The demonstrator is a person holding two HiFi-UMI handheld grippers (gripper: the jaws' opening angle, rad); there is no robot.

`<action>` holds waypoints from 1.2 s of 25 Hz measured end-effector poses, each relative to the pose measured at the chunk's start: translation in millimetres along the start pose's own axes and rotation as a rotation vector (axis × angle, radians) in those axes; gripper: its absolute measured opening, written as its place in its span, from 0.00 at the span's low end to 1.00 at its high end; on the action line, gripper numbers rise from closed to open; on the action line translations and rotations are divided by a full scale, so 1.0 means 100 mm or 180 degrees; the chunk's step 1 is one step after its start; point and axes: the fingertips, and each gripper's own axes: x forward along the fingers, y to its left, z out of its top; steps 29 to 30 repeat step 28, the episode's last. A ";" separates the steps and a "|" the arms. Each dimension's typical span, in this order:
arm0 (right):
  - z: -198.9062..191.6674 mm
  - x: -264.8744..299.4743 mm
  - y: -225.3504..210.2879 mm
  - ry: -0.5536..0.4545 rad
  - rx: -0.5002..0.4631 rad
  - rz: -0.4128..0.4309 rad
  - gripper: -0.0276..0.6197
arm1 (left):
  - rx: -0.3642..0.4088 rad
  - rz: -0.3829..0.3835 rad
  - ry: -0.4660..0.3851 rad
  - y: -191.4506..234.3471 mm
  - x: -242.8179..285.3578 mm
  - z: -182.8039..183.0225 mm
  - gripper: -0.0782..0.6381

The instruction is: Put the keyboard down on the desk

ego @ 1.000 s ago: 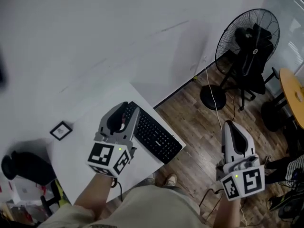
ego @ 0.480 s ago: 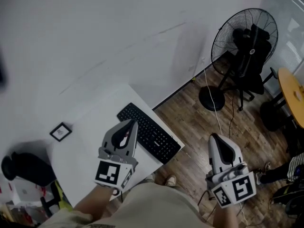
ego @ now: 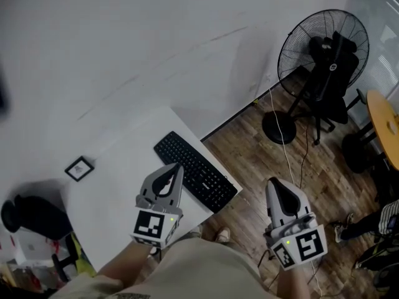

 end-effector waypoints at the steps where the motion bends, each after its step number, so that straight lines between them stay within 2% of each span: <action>1: -0.01 0.01 0.01 0.0007 0.0020 0.0015 0.08 | -0.0030 -0.0010 0.0004 0.00 0.00 0.00 0.14; 9: -0.08 0.06 -0.02 0.0113 0.0071 0.0035 0.08 | -0.0044 -0.0059 -0.0039 0.03 0.03 0.00 0.14; 14: -0.09 0.11 0.06 0.0215 -0.0287 -0.0028 0.08 | -0.0068 -0.0093 -0.0002 0.03 0.02 -0.01 0.14; 30: -0.03 0.16 0.15 0.0189 -0.0069 0.0073 0.08 | -0.0111 -0.0191 0.0021 0.02 -0.01 0.06 0.14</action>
